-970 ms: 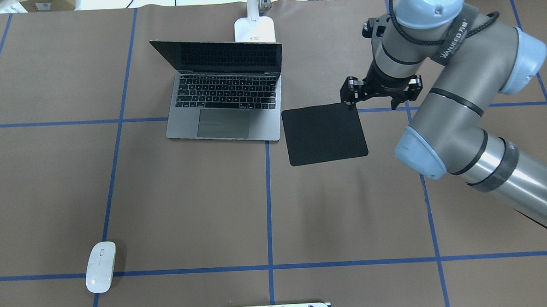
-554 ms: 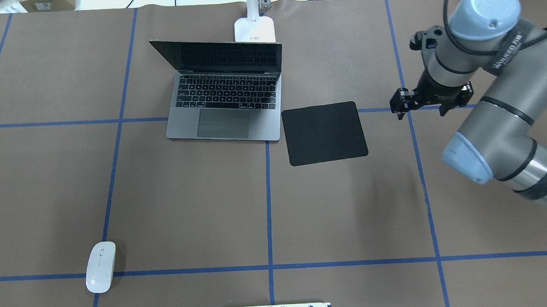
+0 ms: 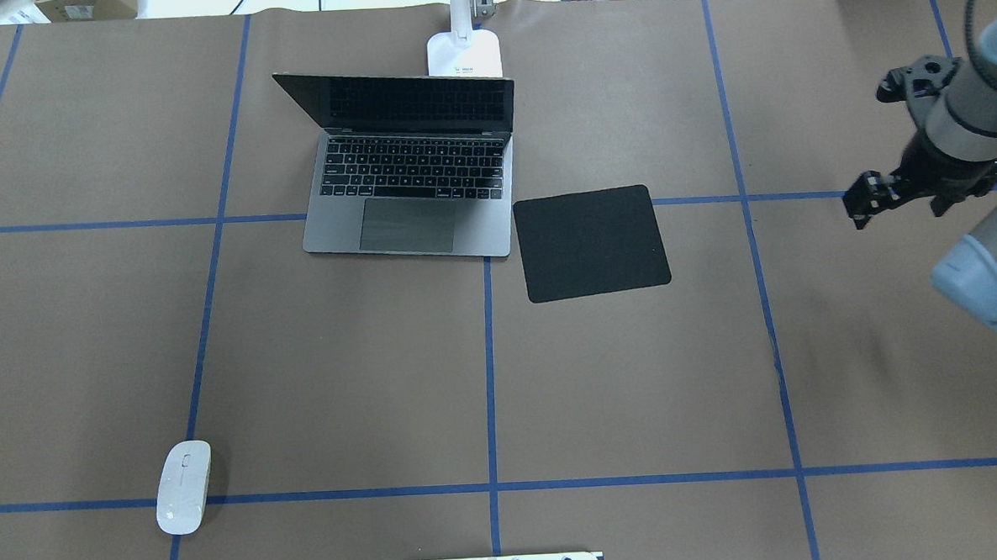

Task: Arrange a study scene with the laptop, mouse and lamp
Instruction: 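Withdraw the right gripper while the left gripper reaches toward the white mouse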

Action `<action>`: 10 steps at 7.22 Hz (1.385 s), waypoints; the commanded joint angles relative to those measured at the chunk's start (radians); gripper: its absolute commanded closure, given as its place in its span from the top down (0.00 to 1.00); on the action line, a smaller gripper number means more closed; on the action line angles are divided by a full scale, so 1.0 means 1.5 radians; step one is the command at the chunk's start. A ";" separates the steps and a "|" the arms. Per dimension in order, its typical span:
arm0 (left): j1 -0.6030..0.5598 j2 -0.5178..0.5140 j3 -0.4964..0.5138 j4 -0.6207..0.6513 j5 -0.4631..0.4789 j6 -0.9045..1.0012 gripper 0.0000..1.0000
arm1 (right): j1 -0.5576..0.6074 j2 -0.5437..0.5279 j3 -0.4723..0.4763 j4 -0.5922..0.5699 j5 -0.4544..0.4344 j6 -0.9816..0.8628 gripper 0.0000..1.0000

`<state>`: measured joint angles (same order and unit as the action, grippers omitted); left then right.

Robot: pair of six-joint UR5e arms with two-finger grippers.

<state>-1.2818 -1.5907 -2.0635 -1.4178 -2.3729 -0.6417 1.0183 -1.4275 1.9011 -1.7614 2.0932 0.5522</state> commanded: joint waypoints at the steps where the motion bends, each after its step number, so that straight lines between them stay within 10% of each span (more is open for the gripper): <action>1: 0.139 0.043 -0.023 -0.130 0.018 -0.178 1.00 | 0.041 -0.058 0.008 0.000 0.011 -0.098 1.00; 5: 0.450 0.061 -0.021 -0.202 0.173 -0.383 1.00 | 0.072 -0.101 0.012 0.000 0.009 -0.197 1.00; 10: 0.586 0.060 -0.011 -0.202 0.240 -0.409 1.00 | 0.072 -0.101 0.008 -0.002 0.000 -0.198 1.00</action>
<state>-0.4366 -1.5013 -2.0851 -1.7200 -2.0308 -1.2545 1.1259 -1.5782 1.9129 -1.7640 2.0957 0.2548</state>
